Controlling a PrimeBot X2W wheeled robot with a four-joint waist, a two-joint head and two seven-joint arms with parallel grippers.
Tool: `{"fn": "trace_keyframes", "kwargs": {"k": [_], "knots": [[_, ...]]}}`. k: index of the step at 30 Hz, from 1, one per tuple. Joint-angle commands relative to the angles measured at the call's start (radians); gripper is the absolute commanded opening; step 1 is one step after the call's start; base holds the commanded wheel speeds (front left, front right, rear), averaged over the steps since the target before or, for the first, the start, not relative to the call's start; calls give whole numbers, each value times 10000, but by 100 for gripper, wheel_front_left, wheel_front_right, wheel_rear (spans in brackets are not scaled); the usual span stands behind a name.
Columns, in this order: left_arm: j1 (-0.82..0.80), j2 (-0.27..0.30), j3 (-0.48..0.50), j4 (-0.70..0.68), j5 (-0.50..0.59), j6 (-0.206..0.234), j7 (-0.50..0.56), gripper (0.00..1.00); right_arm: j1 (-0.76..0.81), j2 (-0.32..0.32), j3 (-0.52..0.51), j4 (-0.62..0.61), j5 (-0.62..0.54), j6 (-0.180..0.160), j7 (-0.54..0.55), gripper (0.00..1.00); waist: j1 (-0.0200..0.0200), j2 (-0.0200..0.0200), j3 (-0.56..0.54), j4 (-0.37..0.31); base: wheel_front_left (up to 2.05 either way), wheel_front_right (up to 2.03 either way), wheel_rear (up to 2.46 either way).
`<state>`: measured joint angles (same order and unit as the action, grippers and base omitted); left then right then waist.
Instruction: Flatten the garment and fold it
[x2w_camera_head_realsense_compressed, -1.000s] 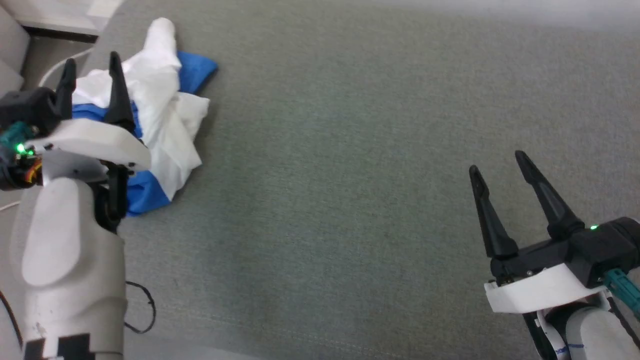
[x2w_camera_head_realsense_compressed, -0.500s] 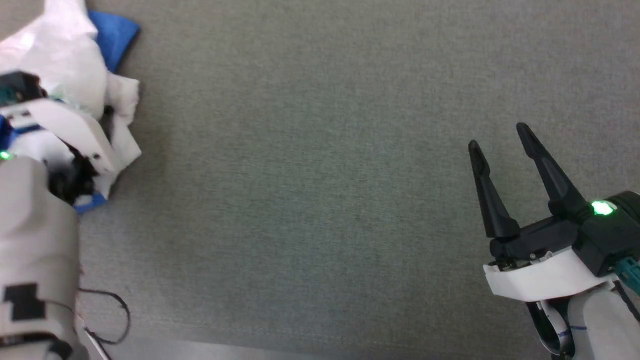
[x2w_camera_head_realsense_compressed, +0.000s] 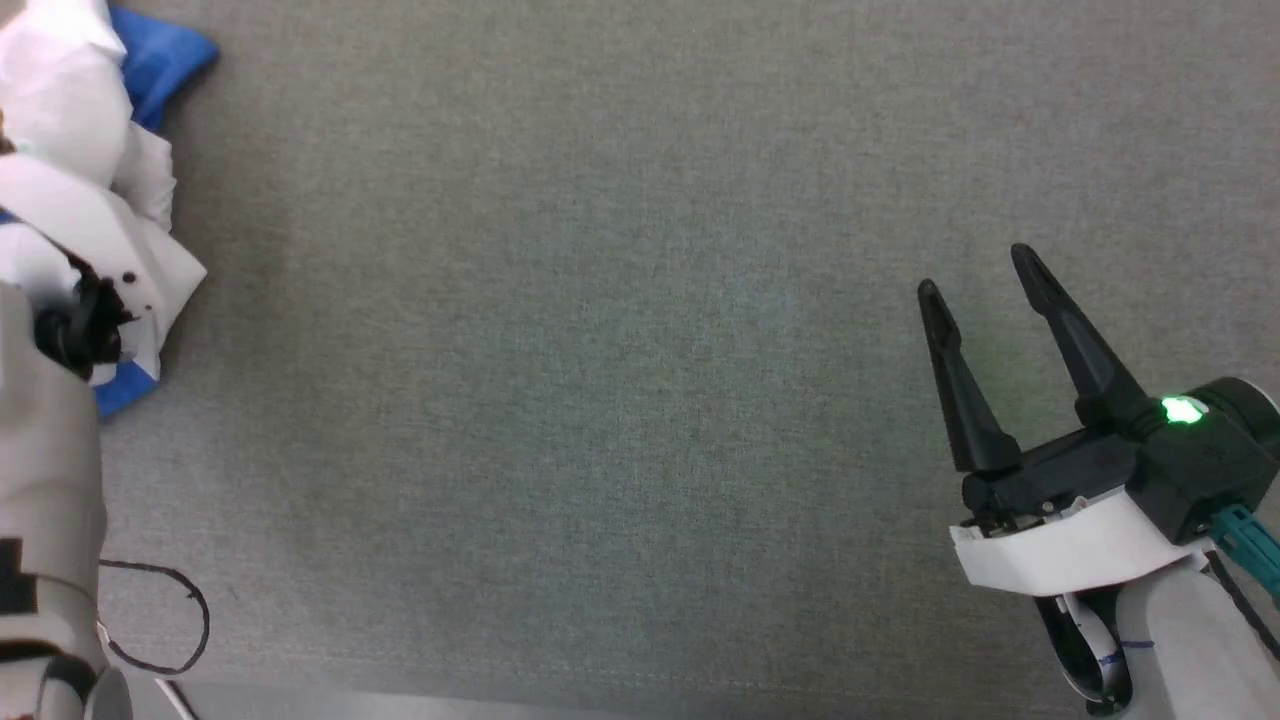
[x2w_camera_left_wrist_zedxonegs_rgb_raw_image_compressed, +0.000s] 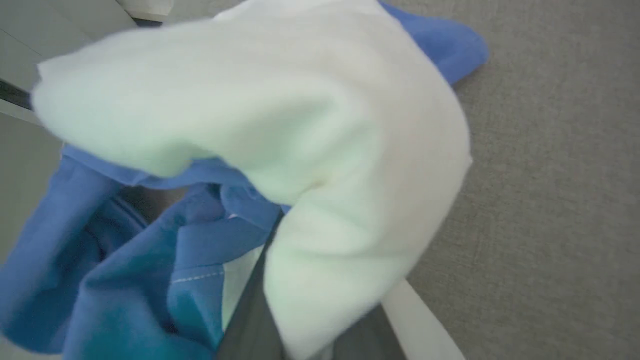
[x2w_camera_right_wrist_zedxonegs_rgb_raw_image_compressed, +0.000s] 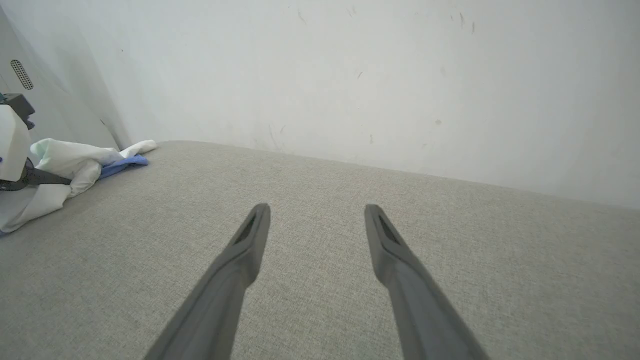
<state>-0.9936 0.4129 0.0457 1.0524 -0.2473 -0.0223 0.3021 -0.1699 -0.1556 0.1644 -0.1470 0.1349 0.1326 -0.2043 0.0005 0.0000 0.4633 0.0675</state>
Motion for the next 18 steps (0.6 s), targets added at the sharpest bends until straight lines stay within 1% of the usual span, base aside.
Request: {"fn": "trace_keyframes", "kwargs": {"k": [1, 3, 6, 8, 11, 14, 18], "knots": [[443, 80, -23, 83, 109, 254, -316, 0, -45, 44, -17, 59, 83, -19, -69, 100, -5, 0, -558, 134, 0, 0, 0], [410, 169, -45, -283, 241, 511, -1302, 0, 37, 124, -20, 158, 87, -19, -98, 100, -5, 0, -919, 189, 0, 0, 0], [325, 210, -71, -776, 346, 653, -2779, 0, 166, 278, -43, 309, 60, -19, -143, 100, -5, 0, -1549, 272, 0, 0, 0], [268, 231, -158, -1045, 457, 674, -3651, 0, 281, 395, -81, 402, 56, -19, -167, 100, -5, 0, -1971, 318, 0, 0, 0], [144, 157, -225, -1413, 462, 494, -4959, 0, 491, 580, -195, 491, 20, -19, -186, 100, -5, 0, -2520, 357, 0, 0, 0], [26, 83, -338, -1821, 552, 399, -5492, 0, 681, 724, -339, 551, 2, -19, -201, 100, -5, 0, -2930, 328, 0, 0, 0], [101, -247, -439, -2716, 600, 290, -5627, 0, 942, 874, -603, 602, -54, -19, -205, 100, -5, 0, -3378, 155, 0, 0, 0]]}}
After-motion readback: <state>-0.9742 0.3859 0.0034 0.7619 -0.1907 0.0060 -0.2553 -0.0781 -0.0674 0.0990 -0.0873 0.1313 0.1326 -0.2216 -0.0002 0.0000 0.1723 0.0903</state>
